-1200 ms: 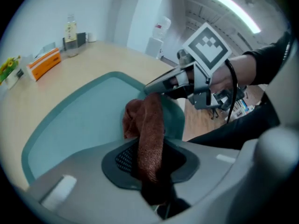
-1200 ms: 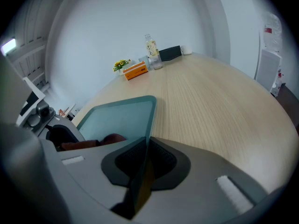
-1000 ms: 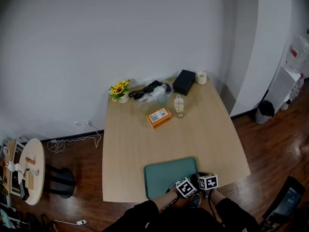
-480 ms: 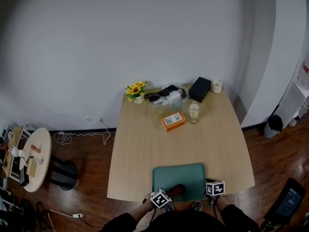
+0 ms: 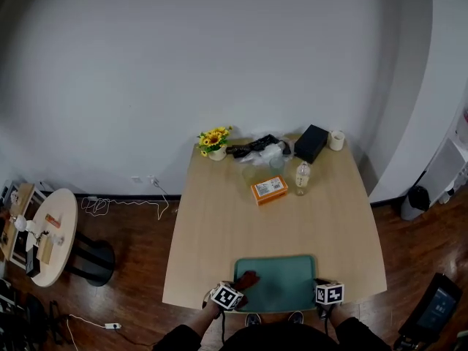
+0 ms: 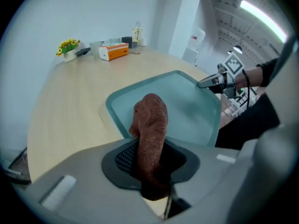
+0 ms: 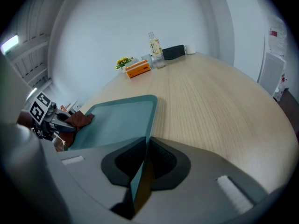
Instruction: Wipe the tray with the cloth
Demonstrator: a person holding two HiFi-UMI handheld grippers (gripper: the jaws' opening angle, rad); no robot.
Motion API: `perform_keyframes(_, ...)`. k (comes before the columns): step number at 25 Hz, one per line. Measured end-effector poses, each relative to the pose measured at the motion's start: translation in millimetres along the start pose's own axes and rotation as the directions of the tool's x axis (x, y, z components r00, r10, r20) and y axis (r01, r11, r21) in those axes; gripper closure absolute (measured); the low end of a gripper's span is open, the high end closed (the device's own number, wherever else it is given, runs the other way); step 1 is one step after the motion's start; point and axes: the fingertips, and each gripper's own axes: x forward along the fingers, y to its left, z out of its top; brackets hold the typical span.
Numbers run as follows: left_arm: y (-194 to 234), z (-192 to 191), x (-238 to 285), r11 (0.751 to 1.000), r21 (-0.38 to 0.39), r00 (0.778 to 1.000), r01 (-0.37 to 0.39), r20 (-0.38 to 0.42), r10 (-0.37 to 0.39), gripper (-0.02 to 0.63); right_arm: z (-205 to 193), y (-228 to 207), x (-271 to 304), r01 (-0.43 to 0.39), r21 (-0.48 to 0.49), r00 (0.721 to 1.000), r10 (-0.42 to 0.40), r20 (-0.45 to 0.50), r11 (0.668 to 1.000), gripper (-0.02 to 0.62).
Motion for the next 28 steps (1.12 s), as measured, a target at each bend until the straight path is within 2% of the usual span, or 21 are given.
perform_keyframes(3,21.6,32.5,15.4,1.000,0.022,1.000,-0.021,0.005,0.020,0.532,1.7,-0.2,0.0,0.006,0.002,1.000,-0.006,-0.001,1.000,0.568)
perform_keyframes(6,45.4,76.0,30.8,0.991,0.123,0.998,-0.055,-0.013,0.057,0.532,3.2,1.4,3.1,0.005,0.006,1.000,-0.005,-0.001,1.000,0.568)
perform_keyframes(9,51.7,118.7,41.2,0.963,0.263,0.997,-0.057,-0.039,0.070,0.532,5.2,1.3,3.6,0.005,0.030,1.000,-0.005,0.012,1.000,0.565)
perform_keyframes(13,45.1,137.2,52.2,0.909,0.413,0.992,-0.053,-0.080,0.094,0.532,4.6,-0.1,1.2,0.023,0.041,1.000,-0.024,0.016,0.999,0.558)
perform_keyframes(16,12.0,127.7,50.0,0.861,0.508,0.995,0.007,-0.085,0.042,0.532,3.6,-2.0,0.0,0.020,0.043,1.000,-0.020,0.017,0.999,0.558)
perform_keyframes(19,-32.0,93.6,45.9,0.773,0.628,0.992,0.091,-0.128,-0.012,0.532,1.9,-3.8,0.4,0.011,0.035,1.000,-0.011,0.005,0.999,0.566)
perform_keyframes(20,-44.9,79.7,43.7,0.751,0.650,0.989,0.116,-0.148,-0.025,0.532,2.0,-4.5,1.2,0.011,0.024,1.000,-0.011,-0.001,1.000,0.568)
perform_keyframes(21,-57.4,66.1,40.6,0.742,0.655,0.985,0.142,-0.164,-0.044,0.532,2.6,-5.6,1.9,0.014,0.009,1.000,-0.014,-0.008,1.000,0.568)
perform_keyframes(25,-106.2,20.9,23.7,0.751,0.614,0.968,0.242,-0.205,-0.145,0.532,6.0,-11.6,0.5,0.026,-0.027,0.999,-0.027,-0.034,0.999,0.575)
perform_keyframes(28,-127.5,-2.0,16.7,0.718,0.631,0.953,0.295,-0.245,-0.177,0.532,9.2,-13.7,1.9,0.030,-0.031,0.998,-0.031,-0.046,0.999,0.578)
